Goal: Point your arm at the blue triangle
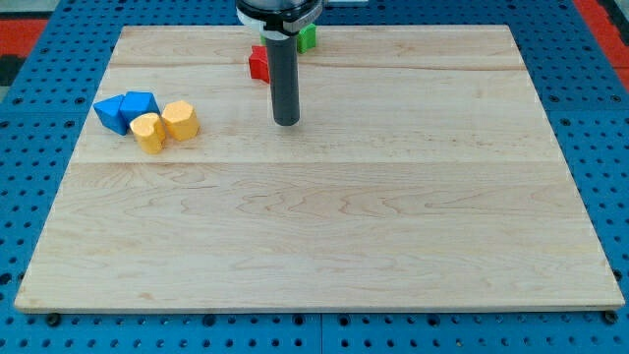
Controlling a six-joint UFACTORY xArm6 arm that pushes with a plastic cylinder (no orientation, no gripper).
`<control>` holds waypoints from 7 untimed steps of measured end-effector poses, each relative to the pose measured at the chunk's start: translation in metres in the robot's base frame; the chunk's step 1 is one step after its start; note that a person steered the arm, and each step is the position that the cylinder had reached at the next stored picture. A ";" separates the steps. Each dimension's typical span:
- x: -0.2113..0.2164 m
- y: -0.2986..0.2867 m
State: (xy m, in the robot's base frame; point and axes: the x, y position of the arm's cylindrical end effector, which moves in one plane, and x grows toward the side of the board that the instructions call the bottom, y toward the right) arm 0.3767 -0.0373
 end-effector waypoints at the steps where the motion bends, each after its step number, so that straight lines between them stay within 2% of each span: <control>1: 0.000 0.003; 3: 0.016 0.037; 4: 0.056 0.063; 5: 0.080 0.035; 6: 0.139 -0.023; 7: 0.147 -0.144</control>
State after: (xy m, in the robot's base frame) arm 0.5235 -0.1809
